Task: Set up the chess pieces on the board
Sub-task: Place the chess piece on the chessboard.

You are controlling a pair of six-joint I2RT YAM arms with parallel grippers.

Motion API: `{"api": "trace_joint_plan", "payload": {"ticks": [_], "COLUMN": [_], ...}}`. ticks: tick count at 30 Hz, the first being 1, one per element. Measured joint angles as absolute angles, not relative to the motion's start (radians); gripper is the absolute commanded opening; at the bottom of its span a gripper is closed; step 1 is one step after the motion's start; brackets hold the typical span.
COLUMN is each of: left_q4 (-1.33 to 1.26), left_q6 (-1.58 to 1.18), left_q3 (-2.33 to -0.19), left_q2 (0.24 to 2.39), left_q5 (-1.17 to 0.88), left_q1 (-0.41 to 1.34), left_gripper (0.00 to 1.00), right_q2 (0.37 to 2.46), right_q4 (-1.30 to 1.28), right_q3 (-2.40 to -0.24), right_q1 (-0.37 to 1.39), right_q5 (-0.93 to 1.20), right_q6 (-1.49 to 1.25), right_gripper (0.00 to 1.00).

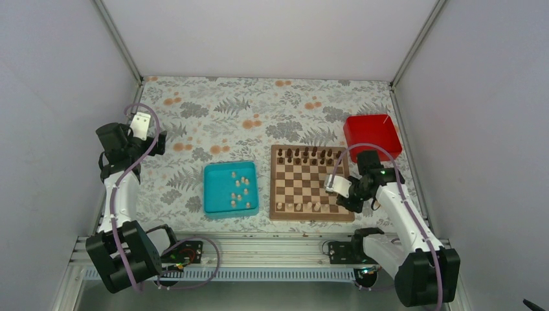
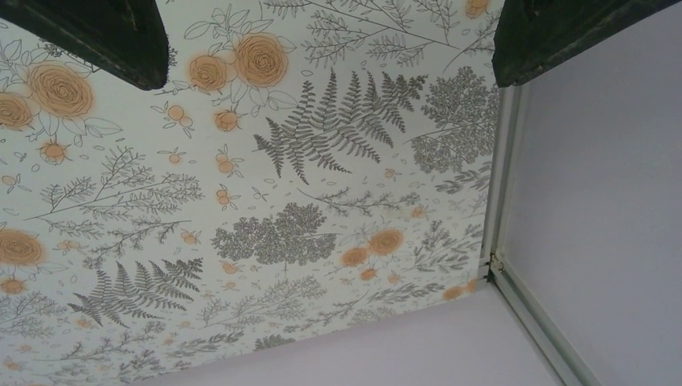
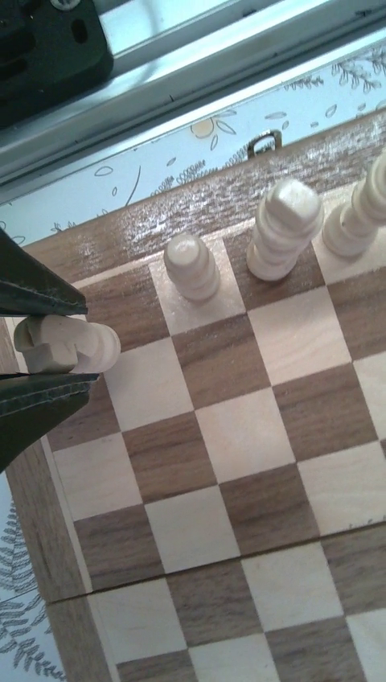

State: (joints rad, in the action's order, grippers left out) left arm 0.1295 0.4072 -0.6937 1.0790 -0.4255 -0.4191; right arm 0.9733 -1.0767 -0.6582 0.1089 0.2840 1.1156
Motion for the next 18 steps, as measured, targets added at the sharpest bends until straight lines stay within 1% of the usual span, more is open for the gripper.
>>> {"api": "trace_joint_plan", "payload": {"ticks": [10, 18], "left_q4": [0.129, 0.129], "left_q6": [0.408, 0.408], "left_q3": [-0.695, -0.695], "left_q2": [1.093, 1.093], "left_q5": [-0.403, -0.392], "left_q1": [-0.419, -0.419], "left_gripper": [1.0, 1.0], "right_q2": [1.011, 1.029], "right_q4": [-1.105, -1.099], "right_q3": [-0.658, -0.643], "right_q1": [0.175, 0.184], "right_q5": [0.306, 0.291], "right_q6": [1.165, 1.178], "right_gripper": [0.08, 0.08]}}
